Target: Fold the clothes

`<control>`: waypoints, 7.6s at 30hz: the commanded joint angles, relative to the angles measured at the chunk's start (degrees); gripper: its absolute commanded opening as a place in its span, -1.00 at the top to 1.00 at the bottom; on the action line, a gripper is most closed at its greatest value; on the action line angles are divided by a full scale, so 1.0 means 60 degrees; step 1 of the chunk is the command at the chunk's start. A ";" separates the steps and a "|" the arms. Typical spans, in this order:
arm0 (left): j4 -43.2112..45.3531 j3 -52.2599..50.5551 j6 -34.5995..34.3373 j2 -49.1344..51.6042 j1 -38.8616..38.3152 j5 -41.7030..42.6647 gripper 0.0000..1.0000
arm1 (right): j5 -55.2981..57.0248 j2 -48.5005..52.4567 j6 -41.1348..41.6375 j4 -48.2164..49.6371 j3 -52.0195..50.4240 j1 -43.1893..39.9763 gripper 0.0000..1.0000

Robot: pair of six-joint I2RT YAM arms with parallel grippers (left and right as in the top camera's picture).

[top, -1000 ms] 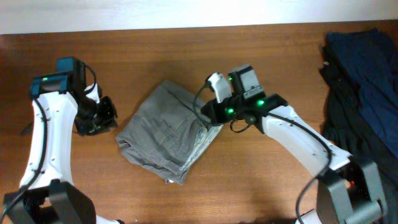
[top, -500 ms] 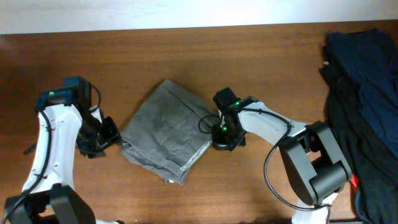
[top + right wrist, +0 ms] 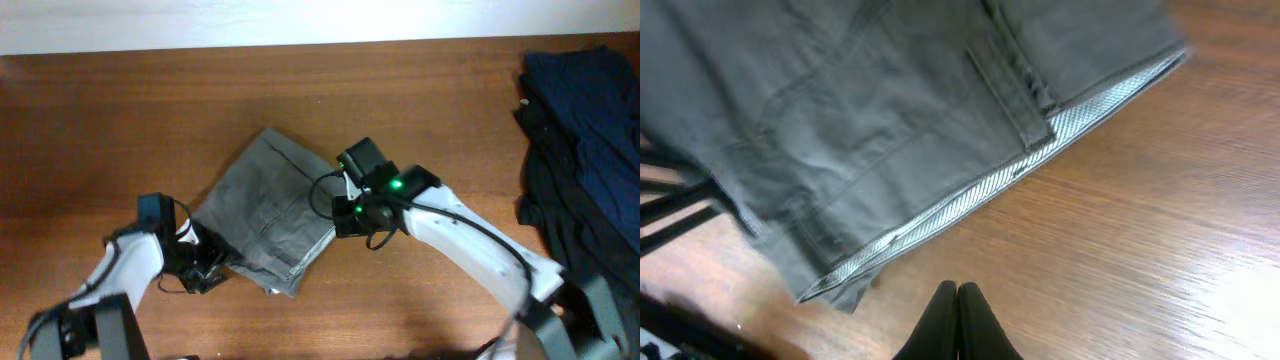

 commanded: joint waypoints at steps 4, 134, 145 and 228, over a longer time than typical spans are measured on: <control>0.1406 -0.1563 -0.0401 -0.1297 -0.0015 0.0783 -0.22 | 0.0903 -0.1064 -0.0772 -0.0120 -0.0029 -0.0022 0.91; 0.2685 0.2641 0.0940 0.2488 0.3654 0.0976 -0.74 | 0.1297 -0.3894 -0.1257 -0.1530 0.1049 -0.0029 -0.47; -0.3450 0.6120 0.5810 -0.3038 0.1235 -0.0994 -0.88 | 0.2623 -0.4116 -0.0350 -0.2714 0.2641 -0.1814 -1.00; -0.8258 1.0178 0.6575 -0.4408 -0.2025 -0.4036 -0.98 | 0.2466 -1.5212 -0.3475 0.5093 -1.0382 -0.4138 -0.98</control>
